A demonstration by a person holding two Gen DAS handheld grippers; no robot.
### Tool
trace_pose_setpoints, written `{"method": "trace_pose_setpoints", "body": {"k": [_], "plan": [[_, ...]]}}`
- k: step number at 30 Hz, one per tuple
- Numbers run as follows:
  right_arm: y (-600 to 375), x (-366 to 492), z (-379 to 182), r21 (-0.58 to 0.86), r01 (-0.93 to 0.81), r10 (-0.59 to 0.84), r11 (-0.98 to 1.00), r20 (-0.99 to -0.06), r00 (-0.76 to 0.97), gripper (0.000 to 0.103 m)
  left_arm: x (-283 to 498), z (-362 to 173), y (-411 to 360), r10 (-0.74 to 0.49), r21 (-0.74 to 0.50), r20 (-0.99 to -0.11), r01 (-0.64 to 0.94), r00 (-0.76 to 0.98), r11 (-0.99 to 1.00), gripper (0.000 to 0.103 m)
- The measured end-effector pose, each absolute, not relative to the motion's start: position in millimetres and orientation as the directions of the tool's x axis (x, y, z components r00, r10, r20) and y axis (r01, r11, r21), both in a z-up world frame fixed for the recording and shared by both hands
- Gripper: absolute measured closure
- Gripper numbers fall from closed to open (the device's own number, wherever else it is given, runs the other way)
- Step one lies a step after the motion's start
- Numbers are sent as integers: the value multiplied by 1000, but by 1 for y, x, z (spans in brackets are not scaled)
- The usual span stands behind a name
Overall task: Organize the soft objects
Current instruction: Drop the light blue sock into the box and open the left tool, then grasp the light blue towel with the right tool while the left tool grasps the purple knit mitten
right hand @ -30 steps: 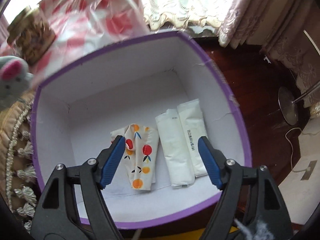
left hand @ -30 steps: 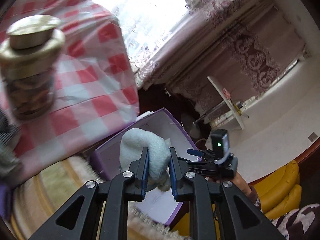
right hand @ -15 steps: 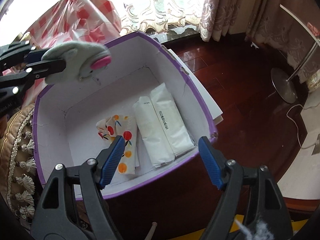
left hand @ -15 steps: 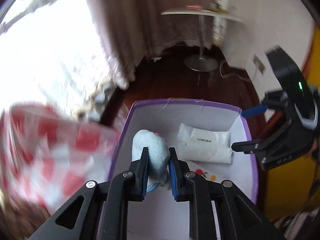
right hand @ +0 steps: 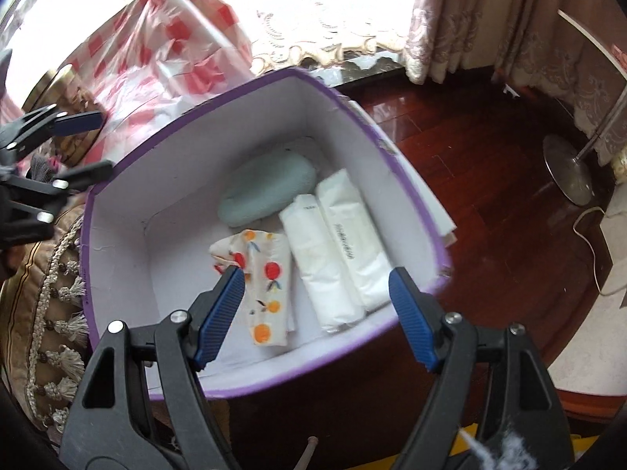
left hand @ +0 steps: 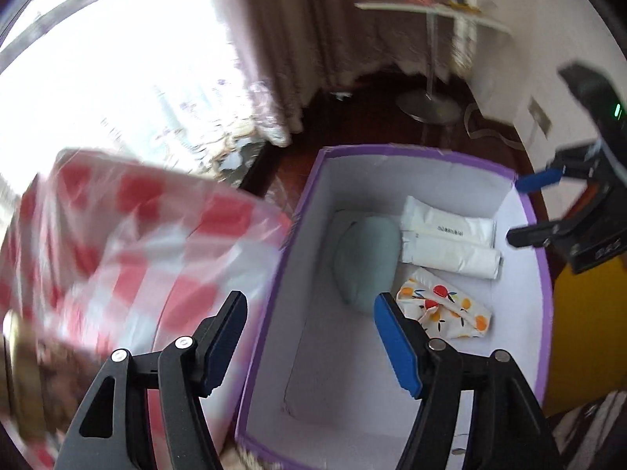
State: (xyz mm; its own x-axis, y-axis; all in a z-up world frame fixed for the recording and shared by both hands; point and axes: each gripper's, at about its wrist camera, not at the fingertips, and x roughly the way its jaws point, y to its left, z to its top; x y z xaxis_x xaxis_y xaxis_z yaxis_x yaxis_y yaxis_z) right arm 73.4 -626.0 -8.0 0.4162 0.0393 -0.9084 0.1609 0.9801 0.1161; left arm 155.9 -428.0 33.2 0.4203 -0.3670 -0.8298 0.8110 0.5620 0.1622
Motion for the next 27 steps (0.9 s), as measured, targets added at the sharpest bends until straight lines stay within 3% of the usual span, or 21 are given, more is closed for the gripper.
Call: {"method": "trace_pose_setpoints", "body": {"k": [7, 12, 21, 27], "plan": [[-587, 91, -4, 122, 73, 80, 990, -904, 419, 24, 128, 84, -308, -522, -167, -723, 619, 453, 768, 34], [-555, 100, 0, 127, 6, 113, 992, -904, 412, 24, 84, 82, -224, -553, -331, -648, 460, 524, 824, 34], [-479, 102, 40, 150, -173, 213, 973, -873, 439, 24, 29, 67, -94, -469, -475, -625, 174, 624, 863, 34], [-430, 89, 86, 108, -296, 248, 949, -834, 493, 24, 7, 64, -35, -384, -495, -599, 51, 703, 867, 34]]}}
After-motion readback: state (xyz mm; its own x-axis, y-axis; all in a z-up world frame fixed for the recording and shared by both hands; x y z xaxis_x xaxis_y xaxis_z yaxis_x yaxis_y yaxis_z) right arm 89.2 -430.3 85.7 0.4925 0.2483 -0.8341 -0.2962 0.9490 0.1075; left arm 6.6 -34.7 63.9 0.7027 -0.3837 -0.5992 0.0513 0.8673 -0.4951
